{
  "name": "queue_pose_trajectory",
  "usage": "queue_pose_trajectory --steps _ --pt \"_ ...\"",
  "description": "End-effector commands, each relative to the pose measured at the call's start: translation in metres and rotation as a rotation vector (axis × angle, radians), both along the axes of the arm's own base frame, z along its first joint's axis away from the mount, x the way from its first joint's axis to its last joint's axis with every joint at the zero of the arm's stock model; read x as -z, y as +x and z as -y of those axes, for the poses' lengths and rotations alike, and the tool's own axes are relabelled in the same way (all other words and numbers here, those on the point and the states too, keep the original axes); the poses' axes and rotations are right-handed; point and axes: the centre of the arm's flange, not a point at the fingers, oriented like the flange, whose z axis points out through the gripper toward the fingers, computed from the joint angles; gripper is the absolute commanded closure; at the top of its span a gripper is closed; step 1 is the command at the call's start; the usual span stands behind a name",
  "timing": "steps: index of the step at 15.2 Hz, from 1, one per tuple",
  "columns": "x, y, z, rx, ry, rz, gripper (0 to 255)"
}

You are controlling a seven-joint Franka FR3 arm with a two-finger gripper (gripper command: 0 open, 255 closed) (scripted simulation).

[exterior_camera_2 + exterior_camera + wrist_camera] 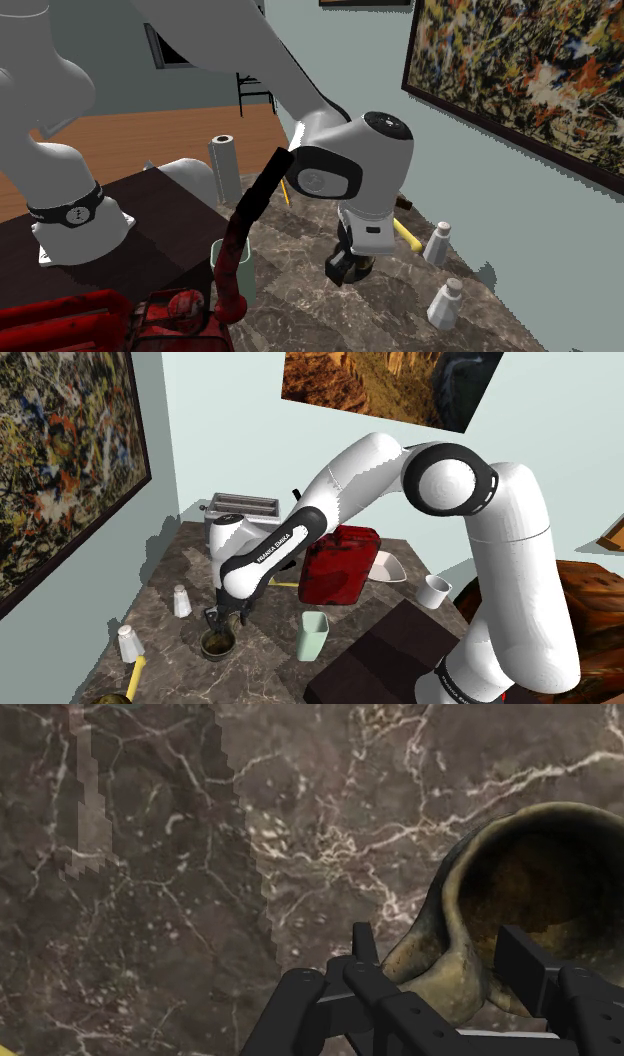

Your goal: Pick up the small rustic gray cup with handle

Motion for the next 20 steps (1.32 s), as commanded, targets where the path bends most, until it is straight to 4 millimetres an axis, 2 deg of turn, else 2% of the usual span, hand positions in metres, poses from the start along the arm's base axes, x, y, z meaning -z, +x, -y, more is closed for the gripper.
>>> queue_pose_trajectory --steps 1,7,20 --pt "0.001 0.0 0.0 -0.001 0.0 -0.002 255" --pt "0.001 -0.001 0.0 -0.001 0.0 -0.002 255" --pt "-0.068 -0.001 0.0 -0.001 0.0 -0.002 255"
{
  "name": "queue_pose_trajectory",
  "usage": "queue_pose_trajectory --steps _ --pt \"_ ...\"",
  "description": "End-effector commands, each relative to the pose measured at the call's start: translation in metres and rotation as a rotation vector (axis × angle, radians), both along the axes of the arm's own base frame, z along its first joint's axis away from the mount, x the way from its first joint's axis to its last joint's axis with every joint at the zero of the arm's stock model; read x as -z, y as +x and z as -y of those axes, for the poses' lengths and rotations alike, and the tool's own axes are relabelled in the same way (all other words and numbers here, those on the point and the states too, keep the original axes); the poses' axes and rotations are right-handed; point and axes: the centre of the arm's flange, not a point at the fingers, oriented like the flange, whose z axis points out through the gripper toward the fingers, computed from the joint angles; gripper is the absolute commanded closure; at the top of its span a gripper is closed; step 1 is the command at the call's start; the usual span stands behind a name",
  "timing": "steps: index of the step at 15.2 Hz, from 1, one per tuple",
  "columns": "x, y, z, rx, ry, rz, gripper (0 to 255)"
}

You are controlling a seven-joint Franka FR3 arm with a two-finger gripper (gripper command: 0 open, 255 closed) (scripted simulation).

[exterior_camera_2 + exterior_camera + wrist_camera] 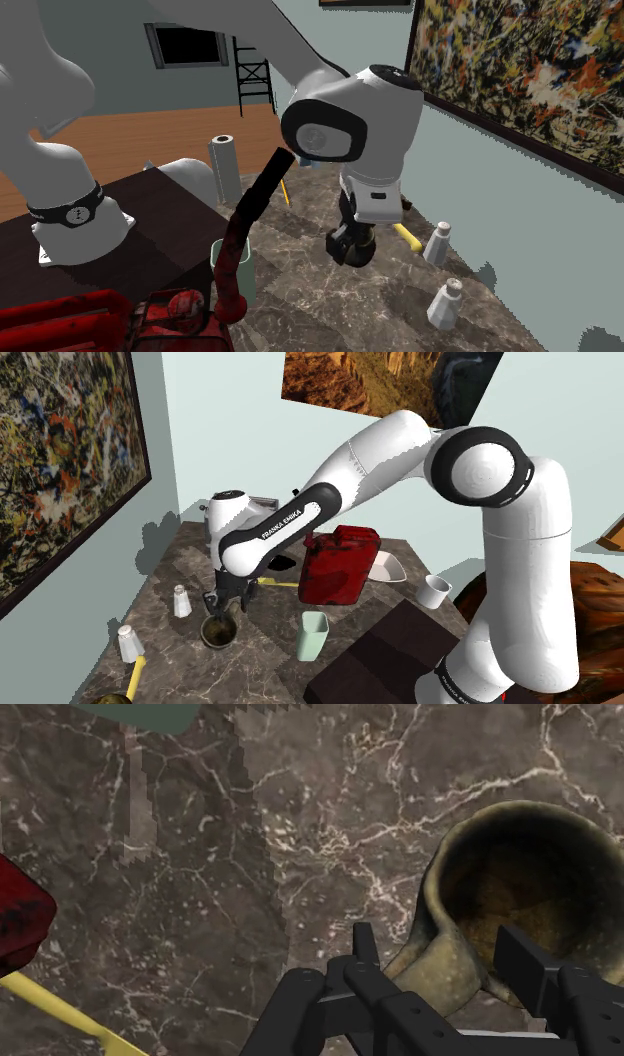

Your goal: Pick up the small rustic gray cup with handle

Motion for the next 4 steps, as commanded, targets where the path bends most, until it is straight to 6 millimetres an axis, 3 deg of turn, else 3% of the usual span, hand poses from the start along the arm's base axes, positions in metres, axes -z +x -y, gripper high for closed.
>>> queue_pose_trajectory --steps 1,4 --pt "-0.0113 -0.0006 0.0005 0.0 0.0 0.0 255" --pt "-0.0174 -0.0006 0.0005 0.0 0.0 0.0 255"
